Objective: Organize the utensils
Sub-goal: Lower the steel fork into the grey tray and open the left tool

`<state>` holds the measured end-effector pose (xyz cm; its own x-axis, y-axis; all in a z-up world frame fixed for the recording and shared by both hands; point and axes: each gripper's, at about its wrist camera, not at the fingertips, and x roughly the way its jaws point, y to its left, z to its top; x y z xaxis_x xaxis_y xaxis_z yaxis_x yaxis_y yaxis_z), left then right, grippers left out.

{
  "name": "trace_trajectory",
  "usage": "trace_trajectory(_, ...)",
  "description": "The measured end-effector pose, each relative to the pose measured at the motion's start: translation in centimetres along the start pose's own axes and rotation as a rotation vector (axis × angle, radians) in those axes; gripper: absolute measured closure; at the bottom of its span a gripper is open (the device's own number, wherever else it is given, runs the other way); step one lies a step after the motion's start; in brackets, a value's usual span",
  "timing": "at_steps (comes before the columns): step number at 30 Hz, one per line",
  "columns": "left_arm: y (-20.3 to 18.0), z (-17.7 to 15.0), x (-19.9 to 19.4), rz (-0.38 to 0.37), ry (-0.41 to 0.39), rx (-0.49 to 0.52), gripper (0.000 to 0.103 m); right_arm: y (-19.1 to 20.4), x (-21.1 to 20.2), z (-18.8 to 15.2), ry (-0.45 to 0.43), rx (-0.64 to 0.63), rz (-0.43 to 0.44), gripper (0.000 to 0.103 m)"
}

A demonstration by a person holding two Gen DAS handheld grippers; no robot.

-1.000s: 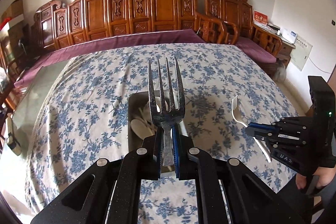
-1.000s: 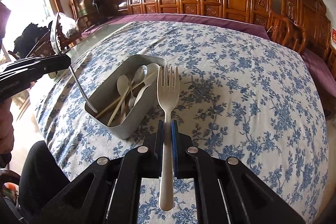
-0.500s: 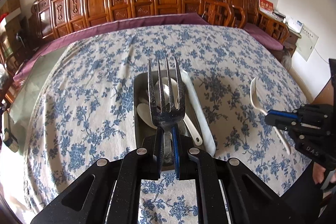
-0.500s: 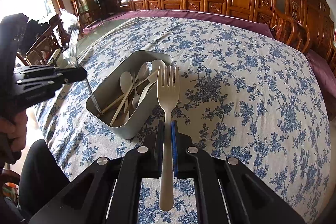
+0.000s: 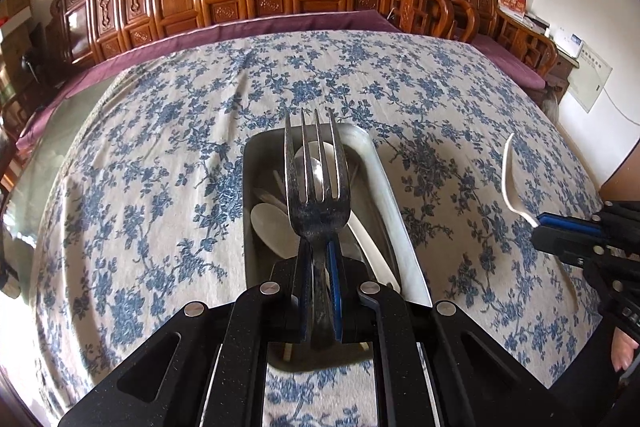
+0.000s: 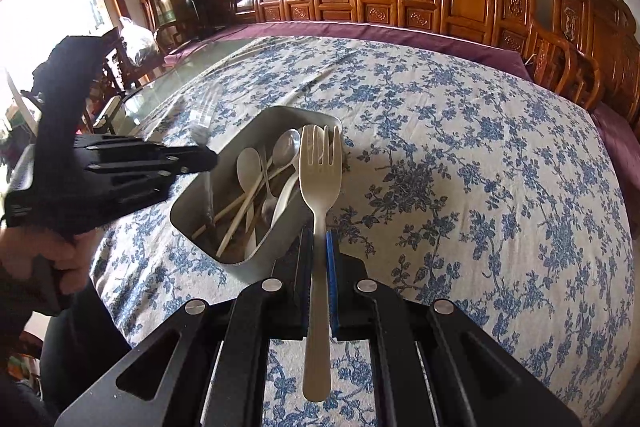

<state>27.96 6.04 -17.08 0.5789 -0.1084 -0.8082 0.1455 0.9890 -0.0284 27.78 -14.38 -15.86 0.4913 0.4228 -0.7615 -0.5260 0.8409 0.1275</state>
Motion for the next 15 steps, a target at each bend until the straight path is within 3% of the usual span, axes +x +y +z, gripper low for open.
trace_trajectory(15, 1.3, 1.1, 4.7, -0.018, 0.074, -0.053, 0.095, -0.5, 2.5, 1.6, 0.016, 0.012, 0.018, 0.095)
